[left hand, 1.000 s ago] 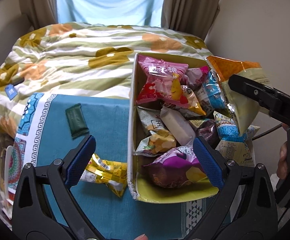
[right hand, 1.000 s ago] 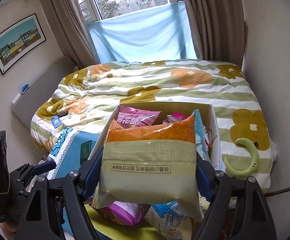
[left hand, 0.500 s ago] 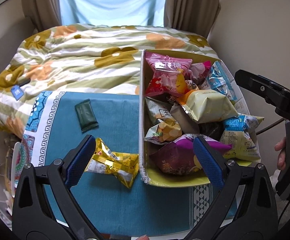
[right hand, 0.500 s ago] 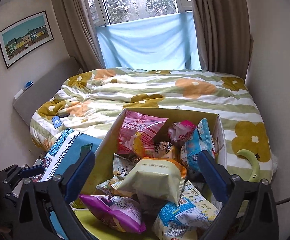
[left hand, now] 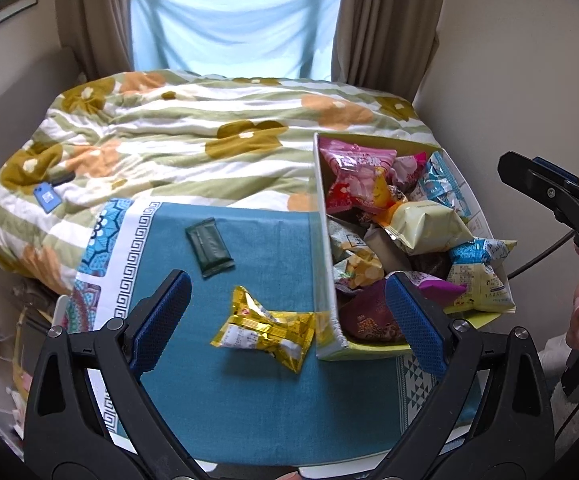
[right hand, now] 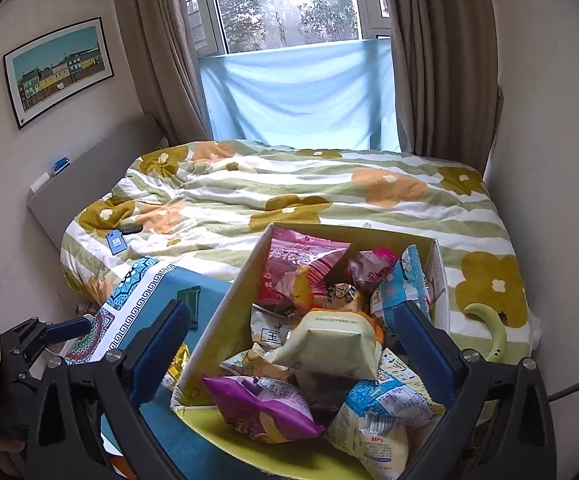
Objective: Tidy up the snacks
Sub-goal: 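Move both grippers toward the dark green packet and gold bag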
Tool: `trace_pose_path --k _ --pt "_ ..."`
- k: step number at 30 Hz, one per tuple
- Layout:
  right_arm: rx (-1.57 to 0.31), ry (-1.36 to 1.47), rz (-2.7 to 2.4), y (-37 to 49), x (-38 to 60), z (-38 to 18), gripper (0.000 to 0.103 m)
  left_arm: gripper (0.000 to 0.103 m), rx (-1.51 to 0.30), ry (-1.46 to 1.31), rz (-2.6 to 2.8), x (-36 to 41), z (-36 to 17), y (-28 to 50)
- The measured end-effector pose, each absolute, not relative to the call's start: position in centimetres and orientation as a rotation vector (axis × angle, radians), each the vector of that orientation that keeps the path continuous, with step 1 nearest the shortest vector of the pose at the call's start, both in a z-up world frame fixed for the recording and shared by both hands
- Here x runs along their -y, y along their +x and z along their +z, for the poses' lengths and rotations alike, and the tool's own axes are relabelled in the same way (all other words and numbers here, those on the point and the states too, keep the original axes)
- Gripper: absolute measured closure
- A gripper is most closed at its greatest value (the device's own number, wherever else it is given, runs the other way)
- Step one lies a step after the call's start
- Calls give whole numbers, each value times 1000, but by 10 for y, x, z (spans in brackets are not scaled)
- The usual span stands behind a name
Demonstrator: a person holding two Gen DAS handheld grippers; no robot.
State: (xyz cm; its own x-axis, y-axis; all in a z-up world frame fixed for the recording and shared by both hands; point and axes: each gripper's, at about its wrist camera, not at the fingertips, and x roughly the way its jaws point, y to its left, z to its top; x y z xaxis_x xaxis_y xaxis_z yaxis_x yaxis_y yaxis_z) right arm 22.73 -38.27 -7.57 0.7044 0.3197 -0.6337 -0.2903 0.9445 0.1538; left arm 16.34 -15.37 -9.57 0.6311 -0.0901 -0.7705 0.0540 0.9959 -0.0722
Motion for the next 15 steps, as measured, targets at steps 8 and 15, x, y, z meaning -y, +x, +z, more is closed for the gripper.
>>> trace_pose_path --k 8,15 --pt "-642 70 243 191 334 -51 1 6 -849 -57 -96 69 -77 156" --pt "-643 117 154 165 273 -55 1 6 -873 -39 -163 7 -84 156"
